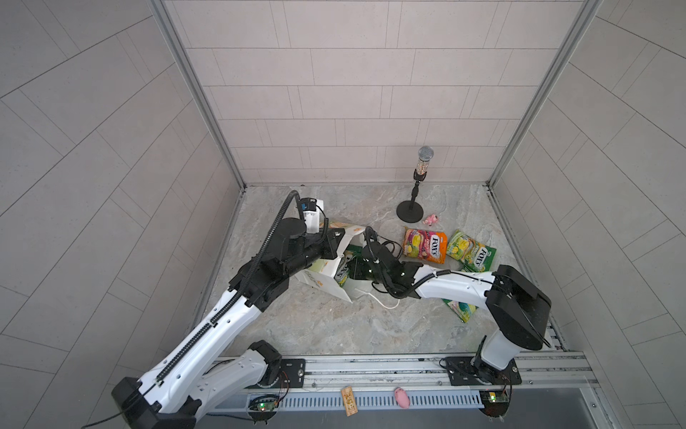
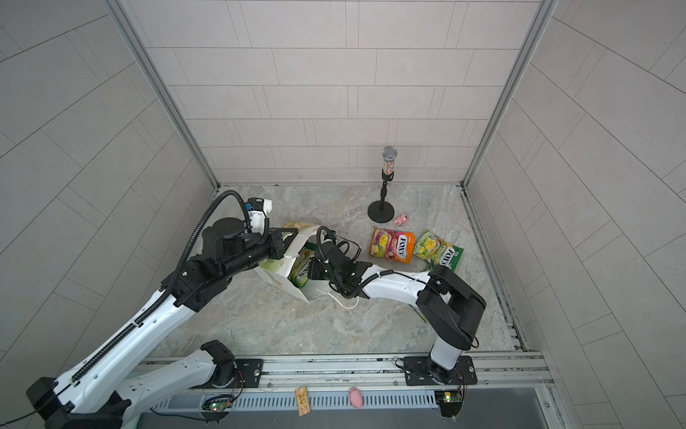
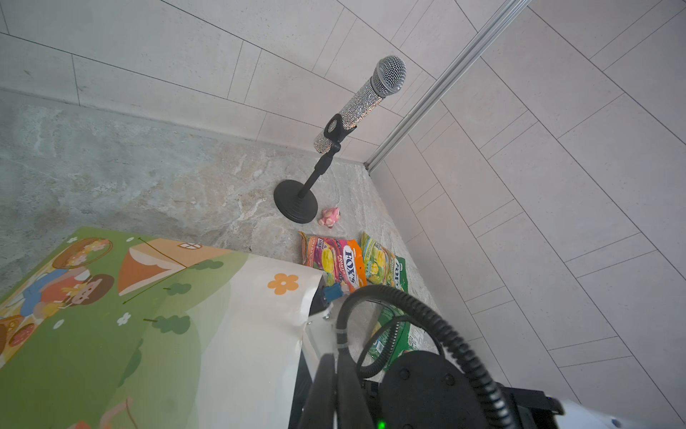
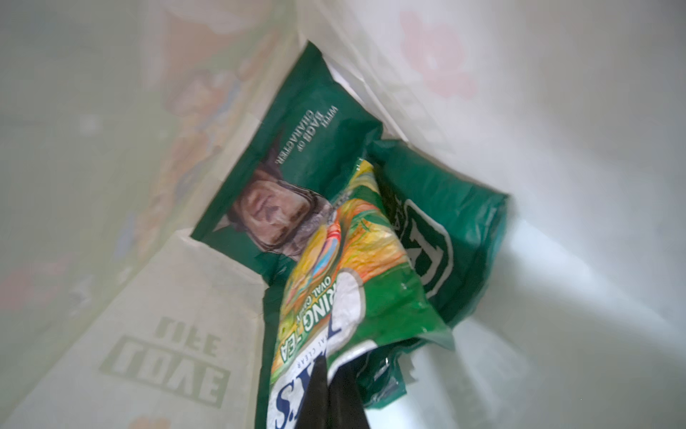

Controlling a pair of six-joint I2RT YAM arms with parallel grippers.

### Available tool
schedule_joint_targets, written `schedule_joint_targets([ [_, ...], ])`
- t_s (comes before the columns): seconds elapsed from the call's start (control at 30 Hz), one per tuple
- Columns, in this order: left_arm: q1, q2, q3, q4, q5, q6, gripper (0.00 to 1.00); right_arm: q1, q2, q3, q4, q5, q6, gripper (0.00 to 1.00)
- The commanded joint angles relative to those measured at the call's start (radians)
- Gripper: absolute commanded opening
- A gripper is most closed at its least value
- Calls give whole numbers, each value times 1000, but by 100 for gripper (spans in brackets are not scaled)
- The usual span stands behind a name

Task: Take the snacks out of the paper bag
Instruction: 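Lift the Spring Tea packet out of the bag with the right gripper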

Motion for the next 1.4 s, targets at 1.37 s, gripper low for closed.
schedule_joint_targets([
  [1.37,-3,34,9,-44,-203,-56,0,-67,-866,-81,-366,-97,-403,0],
])
